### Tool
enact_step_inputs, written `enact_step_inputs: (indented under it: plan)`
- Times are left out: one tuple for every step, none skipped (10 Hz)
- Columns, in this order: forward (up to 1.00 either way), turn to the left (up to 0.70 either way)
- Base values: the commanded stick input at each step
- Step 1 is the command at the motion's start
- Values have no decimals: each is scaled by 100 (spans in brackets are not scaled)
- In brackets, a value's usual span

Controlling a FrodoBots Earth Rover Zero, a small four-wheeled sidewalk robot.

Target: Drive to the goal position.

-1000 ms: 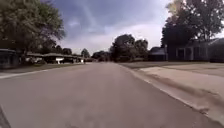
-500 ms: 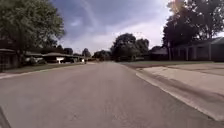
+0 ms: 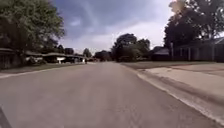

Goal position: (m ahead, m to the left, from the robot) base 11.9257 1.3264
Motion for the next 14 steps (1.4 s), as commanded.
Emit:
enact_step_inputs:
  plan:
    - [70, 3]
    - [70, 3]
    - [70, 3]
    - [70, 3]
    - [70, 3]
    - [70, 3]
    - [70, 3]
    - [70, 3]
    - [70, 3]
    - [70, 3]
    - [70, 3]
    - [70, 3]
    - [70, 3]
    - [70, 3]
